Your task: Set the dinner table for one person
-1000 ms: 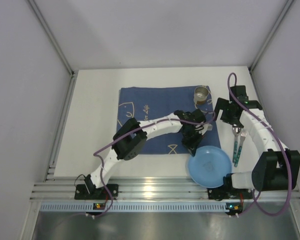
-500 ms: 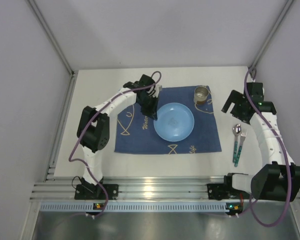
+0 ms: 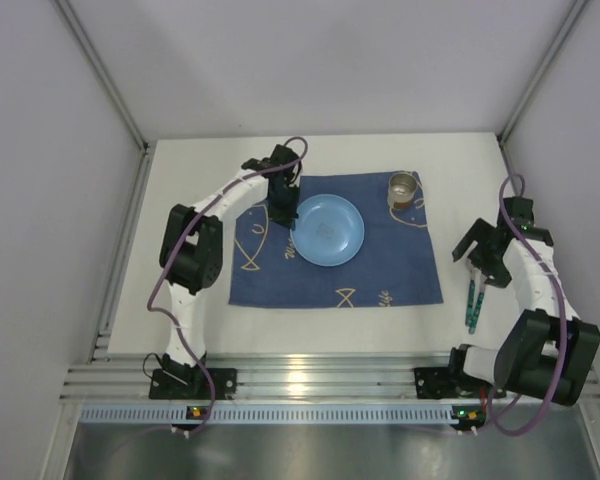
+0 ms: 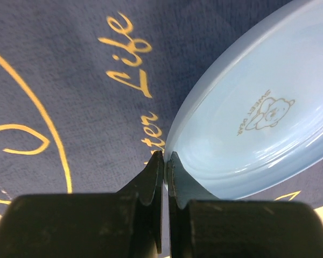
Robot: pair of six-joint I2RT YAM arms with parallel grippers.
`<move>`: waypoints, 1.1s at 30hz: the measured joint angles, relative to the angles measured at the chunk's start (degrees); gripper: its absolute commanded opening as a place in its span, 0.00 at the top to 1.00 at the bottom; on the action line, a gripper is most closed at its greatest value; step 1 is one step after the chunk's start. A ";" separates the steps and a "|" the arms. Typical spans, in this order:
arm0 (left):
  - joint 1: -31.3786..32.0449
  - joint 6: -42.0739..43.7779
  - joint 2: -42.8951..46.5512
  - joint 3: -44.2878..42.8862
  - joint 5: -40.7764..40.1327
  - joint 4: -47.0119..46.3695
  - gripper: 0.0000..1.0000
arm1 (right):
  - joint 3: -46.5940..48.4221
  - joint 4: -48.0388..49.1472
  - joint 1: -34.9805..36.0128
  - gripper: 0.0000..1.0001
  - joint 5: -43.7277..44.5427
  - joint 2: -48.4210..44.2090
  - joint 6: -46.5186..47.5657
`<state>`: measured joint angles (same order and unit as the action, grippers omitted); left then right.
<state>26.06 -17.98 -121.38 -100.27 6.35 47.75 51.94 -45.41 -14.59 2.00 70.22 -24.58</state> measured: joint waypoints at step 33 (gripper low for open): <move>-6.54 -3.15 1.86 3.43 -1.90 -4.09 0.30 | -4.68 6.47 -3.17 1.00 2.80 16.57 1.73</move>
<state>19.53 -21.12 -119.52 -96.84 4.45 43.66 47.27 -38.94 -17.76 4.80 86.78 -22.85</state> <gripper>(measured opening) 0.707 0.118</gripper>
